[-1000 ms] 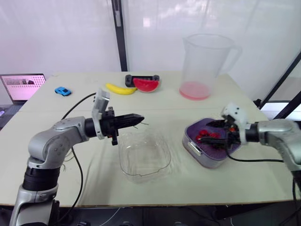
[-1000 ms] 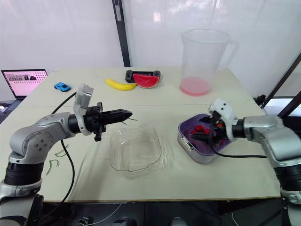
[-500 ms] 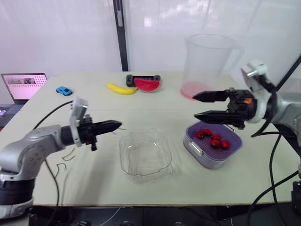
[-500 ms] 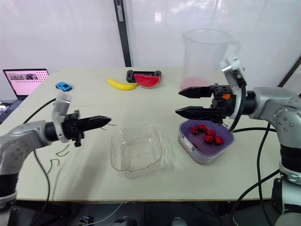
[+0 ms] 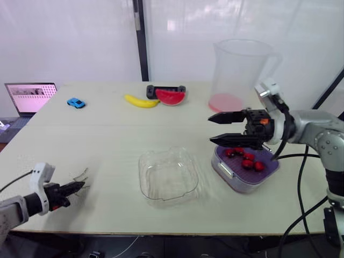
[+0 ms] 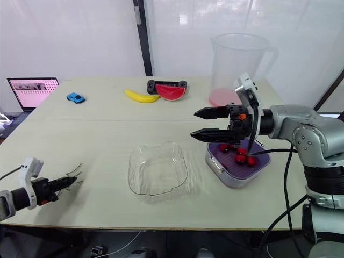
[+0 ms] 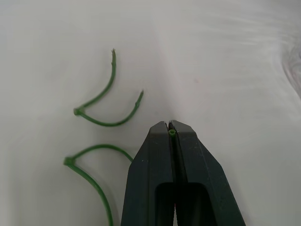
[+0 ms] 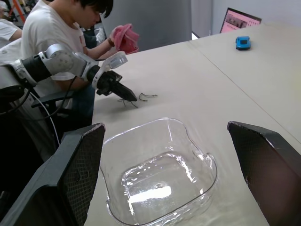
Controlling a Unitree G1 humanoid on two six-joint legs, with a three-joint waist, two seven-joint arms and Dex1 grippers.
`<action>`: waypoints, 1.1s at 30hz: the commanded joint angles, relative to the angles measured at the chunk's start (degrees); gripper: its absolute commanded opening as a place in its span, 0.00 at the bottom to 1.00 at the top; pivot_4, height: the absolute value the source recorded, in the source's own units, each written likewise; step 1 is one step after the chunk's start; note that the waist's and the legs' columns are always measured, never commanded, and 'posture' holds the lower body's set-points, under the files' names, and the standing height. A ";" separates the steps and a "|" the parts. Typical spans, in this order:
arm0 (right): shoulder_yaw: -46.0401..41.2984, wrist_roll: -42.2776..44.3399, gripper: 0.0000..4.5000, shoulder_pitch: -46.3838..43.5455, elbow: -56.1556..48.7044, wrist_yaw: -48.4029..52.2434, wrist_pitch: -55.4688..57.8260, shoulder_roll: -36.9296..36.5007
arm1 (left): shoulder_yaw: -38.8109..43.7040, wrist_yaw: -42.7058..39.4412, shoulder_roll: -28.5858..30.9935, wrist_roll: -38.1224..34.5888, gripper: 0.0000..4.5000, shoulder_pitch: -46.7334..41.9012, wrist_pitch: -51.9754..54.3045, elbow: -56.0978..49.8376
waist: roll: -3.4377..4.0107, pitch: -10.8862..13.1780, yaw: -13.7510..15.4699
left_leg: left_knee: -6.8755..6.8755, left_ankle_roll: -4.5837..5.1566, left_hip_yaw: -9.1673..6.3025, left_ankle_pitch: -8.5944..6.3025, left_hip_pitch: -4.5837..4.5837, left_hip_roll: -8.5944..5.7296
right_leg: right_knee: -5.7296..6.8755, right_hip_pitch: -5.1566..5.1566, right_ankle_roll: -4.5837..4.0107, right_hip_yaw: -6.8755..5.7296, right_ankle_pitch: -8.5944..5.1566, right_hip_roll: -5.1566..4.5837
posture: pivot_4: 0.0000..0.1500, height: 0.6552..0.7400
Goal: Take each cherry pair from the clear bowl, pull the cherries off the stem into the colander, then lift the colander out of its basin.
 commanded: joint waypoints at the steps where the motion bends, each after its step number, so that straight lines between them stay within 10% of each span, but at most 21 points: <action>1: -1.39 0.21 1.00 -1.22 -0.30 -0.29 -0.18 -0.34 | 1.27 1.05 0.11 0.85 0.13 -0.57 -1.00 0.09 | 0.01 0.00 -0.13 | 0.00 0.00 0.01 0.00 0.00 0.00 | 0.00 0.00 0.00 0.01 0.00 0.00 | 1.00 1.00; 9: -1.01 -0.41 1.00 -0.64 -0.85 1.10 1.55 -3.64 | 3.27 0.03 2.72 -1.38 0.96 -4.20 2.78 1.41 | 0.01 0.00 -0.18 | -0.02 0.00 0.02 0.00 0.00 -0.01 | 0.01 -0.03 0.00 0.02 0.00 0.00 | 1.00 1.00; 20: -1.38 -0.20 1.00 0.79 -1.73 1.01 1.25 -3.03 | 5.56 -2.51 6.92 -8.93 0.98 -13.23 9.27 -2.98 | 0.01 0.00 -0.21 | -0.06 0.00 0.04 0.00 0.00 0.00 | 0.01 -0.07 0.00 0.03 0.00 0.01 | 1.00 1.00; 33: -14.14 1.33 1.00 15.84 -15.85 -8.01 7.47 -11.49 | -20.32 -21.62 8.54 -2.65 0.98 -36.01 -2.81 -14.35 | 0.01 0.01 -0.37 | -0.05 -0.01 0.14 0.01 0.00 -0.07 | 0.00 -0.04 0.00 0.05 0.00 0.11 | 1.00 1.00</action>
